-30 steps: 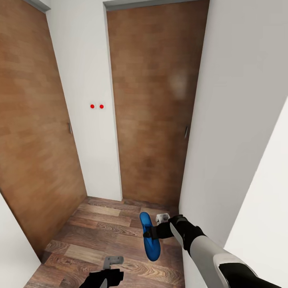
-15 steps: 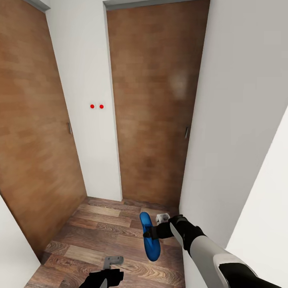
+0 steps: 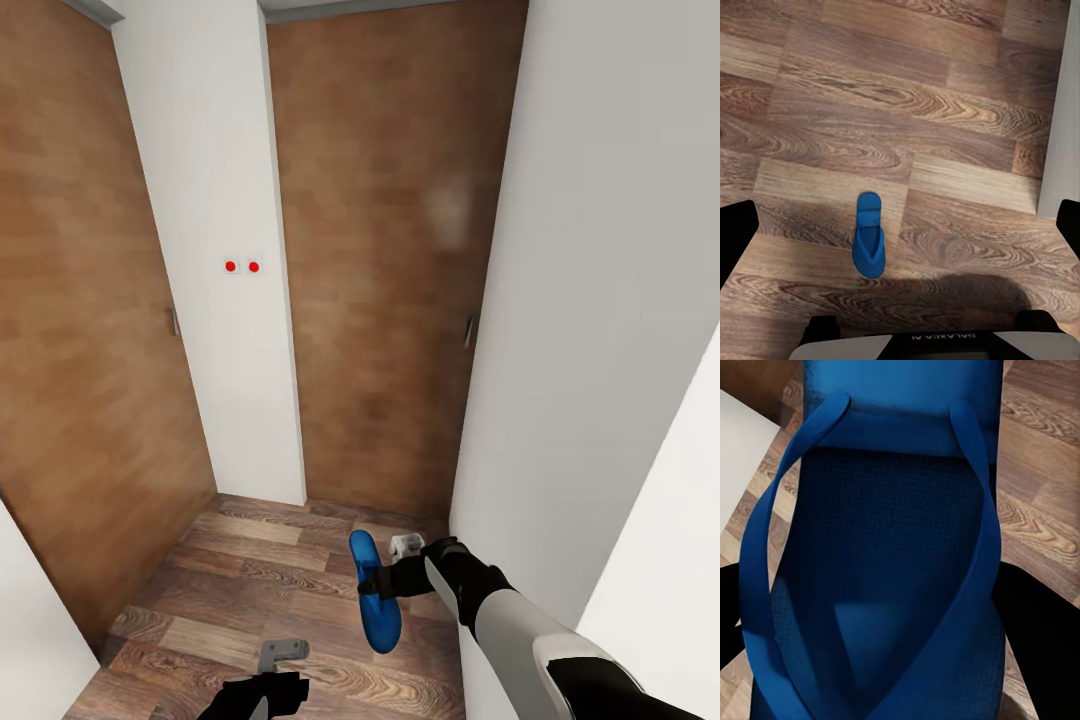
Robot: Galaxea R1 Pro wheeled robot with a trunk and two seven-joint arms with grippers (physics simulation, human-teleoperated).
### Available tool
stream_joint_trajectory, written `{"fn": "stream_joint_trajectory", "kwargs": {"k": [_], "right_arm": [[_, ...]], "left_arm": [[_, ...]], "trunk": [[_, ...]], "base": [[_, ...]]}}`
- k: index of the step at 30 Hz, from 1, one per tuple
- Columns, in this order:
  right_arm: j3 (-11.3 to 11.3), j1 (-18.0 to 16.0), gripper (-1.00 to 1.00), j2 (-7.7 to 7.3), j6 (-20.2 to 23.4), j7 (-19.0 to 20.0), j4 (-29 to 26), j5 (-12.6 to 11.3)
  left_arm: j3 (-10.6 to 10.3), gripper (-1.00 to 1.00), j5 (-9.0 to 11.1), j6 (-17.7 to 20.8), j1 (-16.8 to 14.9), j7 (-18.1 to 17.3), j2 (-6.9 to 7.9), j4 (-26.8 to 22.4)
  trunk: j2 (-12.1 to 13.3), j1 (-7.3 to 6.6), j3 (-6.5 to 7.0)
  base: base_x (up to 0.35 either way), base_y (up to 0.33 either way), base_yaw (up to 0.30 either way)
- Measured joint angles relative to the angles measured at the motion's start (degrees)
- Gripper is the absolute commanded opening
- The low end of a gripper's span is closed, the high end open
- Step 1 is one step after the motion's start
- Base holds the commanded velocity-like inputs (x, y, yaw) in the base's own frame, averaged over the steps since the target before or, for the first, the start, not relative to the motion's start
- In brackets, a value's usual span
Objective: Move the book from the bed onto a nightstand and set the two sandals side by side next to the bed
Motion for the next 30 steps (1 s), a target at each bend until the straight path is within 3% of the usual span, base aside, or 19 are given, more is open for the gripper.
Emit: {"fn": "stream_joint_trajectory", "kwargs": {"k": [30], "right_arm": [[0.0,0.0,-1.0,0.0,0.0,0.1,0.3,0.0]], "left_arm": [[0.0,1.0,0.0,0.0,0.0,0.0,0.0,-0.2]], "trunk": [[0.0,0.0,0.0]], "base": [[0.031,0.0,0.0]]}}
